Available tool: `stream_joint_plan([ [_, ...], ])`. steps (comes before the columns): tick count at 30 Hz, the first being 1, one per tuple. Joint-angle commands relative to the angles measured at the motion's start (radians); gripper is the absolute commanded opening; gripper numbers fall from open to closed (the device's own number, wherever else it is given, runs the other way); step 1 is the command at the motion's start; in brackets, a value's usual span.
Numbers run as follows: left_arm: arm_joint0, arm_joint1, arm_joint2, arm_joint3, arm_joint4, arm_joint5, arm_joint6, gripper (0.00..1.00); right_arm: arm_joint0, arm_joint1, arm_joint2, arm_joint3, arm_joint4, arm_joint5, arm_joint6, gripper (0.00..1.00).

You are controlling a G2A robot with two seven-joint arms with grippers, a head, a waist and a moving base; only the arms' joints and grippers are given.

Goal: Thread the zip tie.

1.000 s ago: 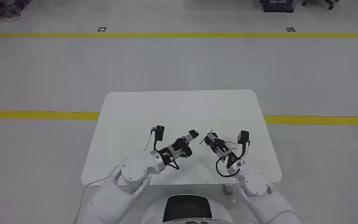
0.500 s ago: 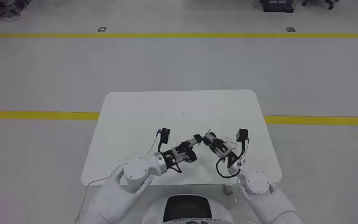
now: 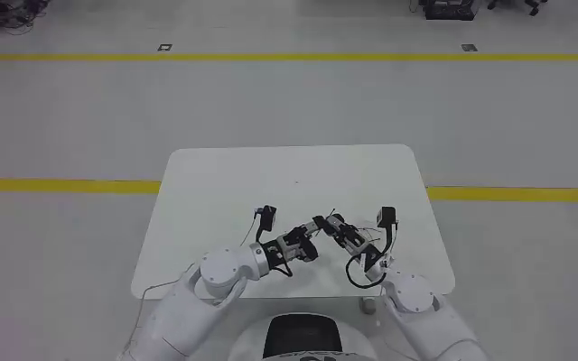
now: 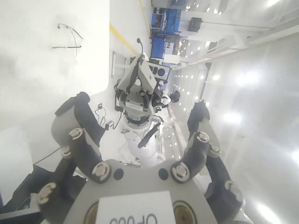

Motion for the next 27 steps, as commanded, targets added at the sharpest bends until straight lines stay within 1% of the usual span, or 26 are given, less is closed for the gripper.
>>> stream_joint_plan([
  [1,-0.007,0.000,0.000,0.020,-0.020,-0.029,-0.015,1.00,0.006,-0.003,-0.006,0.002,0.012,0.000,0.012,0.00],
  [3,-0.015,-0.001,0.002,0.038,-0.036,-0.055,-0.030,1.00,0.011,-0.005,-0.011,0.004,0.014,0.000,0.019,0.00],
  [4,-0.020,-0.002,0.003,0.050,-0.050,-0.079,-0.040,1.00,0.014,-0.007,-0.013,0.007,0.015,0.000,0.019,0.00],
  [5,-0.024,-0.002,0.004,0.061,-0.058,-0.095,-0.045,1.00,0.016,-0.009,-0.015,0.011,0.016,0.000,0.018,0.00],
  [6,-0.028,-0.003,0.007,0.068,-0.060,-0.109,-0.051,1.00,0.019,-0.010,-0.017,0.014,0.017,0.000,0.017,0.00],
  [7,-0.035,-0.002,0.007,0.074,-0.039,-0.127,-0.042,1.00,0.023,-0.012,-0.014,0.012,0.014,0.000,0.006,0.00],
  [14,-0.035,-0.002,0.007,0.074,-0.039,-0.127,-0.042,1.00,0.023,-0.012,-0.014,0.012,0.013,0.001,0.004,0.00],
  [17,-0.037,-0.002,0.011,0.079,-0.017,-0.141,-0.008,1.00,0.024,-0.014,-0.016,0.012,0.021,0.002,-0.010,0.00],
  [24,-0.039,-0.006,0.019,0.099,-0.034,-0.262,0.017,1.00,0.026,-0.020,-0.016,0.028,0.033,0.000,-0.028,0.00],
  [25,-0.043,-0.006,0.021,0.103,-0.023,-0.274,0.016,1.00,0.027,-0.021,-0.016,0.026,0.033,0.000,-0.031,0.00],
  [27,-0.045,-0.006,0.021,0.106,-0.009,-0.280,0.019,1.00,0.027,-0.022,-0.014,0.022,0.026,0.000,-0.037,0.00],
])
